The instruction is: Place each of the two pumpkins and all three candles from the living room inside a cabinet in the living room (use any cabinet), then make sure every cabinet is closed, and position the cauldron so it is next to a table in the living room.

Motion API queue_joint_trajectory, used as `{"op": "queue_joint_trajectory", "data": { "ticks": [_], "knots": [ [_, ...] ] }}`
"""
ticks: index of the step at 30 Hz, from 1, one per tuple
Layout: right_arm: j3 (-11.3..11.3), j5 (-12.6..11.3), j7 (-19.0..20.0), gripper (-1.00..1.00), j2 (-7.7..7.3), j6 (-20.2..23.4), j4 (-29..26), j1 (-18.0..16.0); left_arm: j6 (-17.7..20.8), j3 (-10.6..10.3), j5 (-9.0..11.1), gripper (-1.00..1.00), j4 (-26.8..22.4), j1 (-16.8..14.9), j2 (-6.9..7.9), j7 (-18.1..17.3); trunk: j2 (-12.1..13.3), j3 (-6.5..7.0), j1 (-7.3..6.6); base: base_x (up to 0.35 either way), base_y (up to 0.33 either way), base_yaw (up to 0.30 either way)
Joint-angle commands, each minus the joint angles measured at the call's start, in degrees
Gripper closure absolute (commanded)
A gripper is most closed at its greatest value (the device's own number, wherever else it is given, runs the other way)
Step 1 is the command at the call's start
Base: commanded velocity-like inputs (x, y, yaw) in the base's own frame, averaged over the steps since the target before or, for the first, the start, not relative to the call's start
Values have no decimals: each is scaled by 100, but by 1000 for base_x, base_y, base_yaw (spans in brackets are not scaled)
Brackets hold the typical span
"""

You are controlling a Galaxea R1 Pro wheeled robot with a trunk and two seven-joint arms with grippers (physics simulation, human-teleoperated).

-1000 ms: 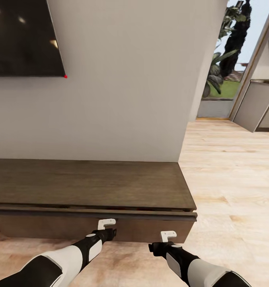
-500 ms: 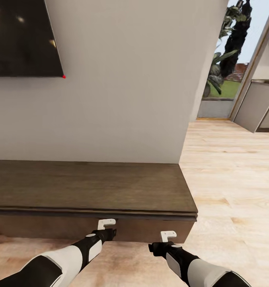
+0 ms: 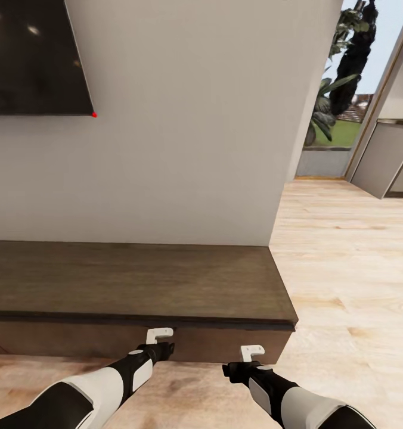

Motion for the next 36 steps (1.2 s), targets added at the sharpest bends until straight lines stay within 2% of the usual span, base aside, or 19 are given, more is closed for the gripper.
{"op": "queue_joint_trajectory", "data": {
  "ticks": [1, 6, 21, 25, 36],
  "knots": [
    [47, -58, 11, -100, -1, 12, 0, -3, -36, 39, 49, -100, 4, -15, -8, 6, -2, -3, -1, 0, 0, 0],
    [47, -58, 11, -100, -1, 12, 0, -3, -28, 39, 49, -100, 3, -15, -4, 6, -2, -3, -1, -100, 0, 0],
    [43, -58, 18, -100, -2, 12, 4, -3, -27, 36, 49, -100, 3, -14, -12, 6, -2, 0, -1, -281, -45, 0],
    [41, -58, 143, -100, -4, 12, 8, -3, -32, 38, 49, -100, 3, -15, -11, -1, -2, 32, -1, -48, -1, 3],
    [38, -63, 152, -100, -8, 19, 6, -3, -35, 39, 64, -100, -28, -15, -12, -3, -2, 130, -1, -1, 0, 76]
  ]
}}
